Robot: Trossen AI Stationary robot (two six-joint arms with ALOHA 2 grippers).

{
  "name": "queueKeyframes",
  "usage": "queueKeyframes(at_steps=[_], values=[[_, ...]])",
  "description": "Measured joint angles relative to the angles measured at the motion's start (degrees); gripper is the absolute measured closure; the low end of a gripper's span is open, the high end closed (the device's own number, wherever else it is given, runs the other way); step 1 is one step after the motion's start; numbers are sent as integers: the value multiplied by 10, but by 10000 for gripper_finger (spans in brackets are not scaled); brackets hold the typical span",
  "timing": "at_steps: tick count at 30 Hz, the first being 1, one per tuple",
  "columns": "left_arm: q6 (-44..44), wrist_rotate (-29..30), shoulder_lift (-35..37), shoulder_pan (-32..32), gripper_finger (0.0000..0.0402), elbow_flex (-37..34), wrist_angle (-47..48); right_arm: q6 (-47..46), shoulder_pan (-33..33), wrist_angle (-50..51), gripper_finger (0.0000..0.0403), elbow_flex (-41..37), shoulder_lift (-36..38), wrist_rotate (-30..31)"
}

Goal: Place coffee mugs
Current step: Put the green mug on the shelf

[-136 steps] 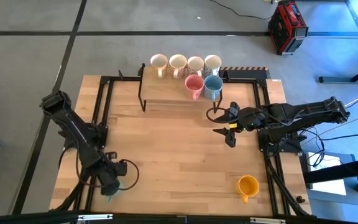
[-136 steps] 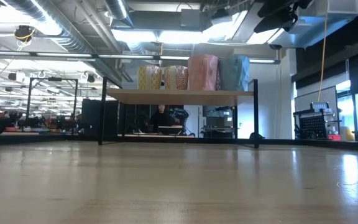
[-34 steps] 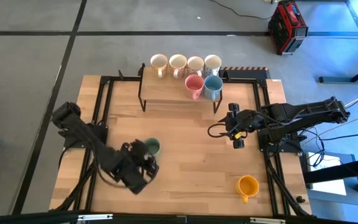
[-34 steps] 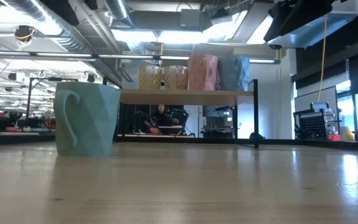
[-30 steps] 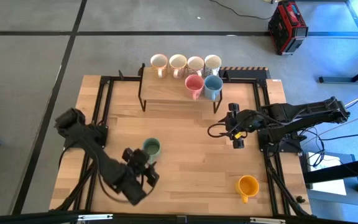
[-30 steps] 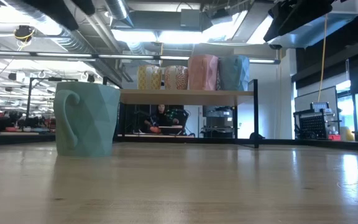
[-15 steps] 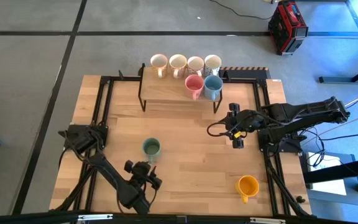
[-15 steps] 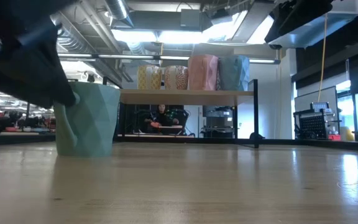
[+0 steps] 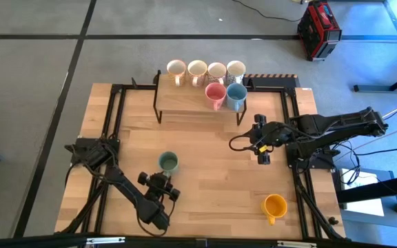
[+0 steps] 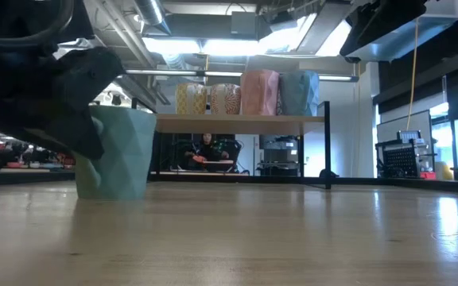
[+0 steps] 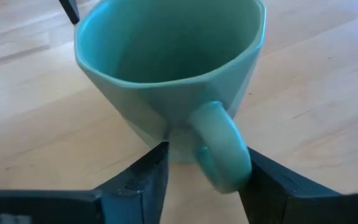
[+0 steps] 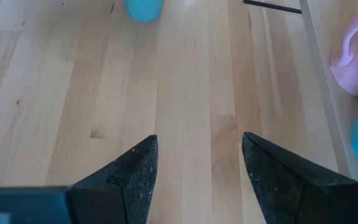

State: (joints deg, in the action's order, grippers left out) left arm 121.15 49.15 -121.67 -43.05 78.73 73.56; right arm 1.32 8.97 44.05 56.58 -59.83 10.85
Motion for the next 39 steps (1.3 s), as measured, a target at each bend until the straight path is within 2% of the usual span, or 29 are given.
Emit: queueKeyframes(at_steps=[11, 17, 21, 25, 33, 39], values=[[-30, 0, 3, 3, 364, -2, 5, 0, 0, 6, 180, 0, 0, -6], [-32, -7, 34, 6, 364, -1, 7, -2, 0, 11, 180, 0, 0, -15], [-34, 20, 73, 15, 364, -1, 9, 6, 0, 11, 180, 0, 0, -15], [-96, 40, 113, 40, 364, 19, 10, 19, 0, 9, 180, 0, 20, -14], [-259, 100, 139, 138, 364, 124, 17, 25, 0, 8, 180, 0, 111, 27], [-310, 175, 140, 225, 364, 192, 13, 51, 0, 15, 180, 0, 171, 63]])
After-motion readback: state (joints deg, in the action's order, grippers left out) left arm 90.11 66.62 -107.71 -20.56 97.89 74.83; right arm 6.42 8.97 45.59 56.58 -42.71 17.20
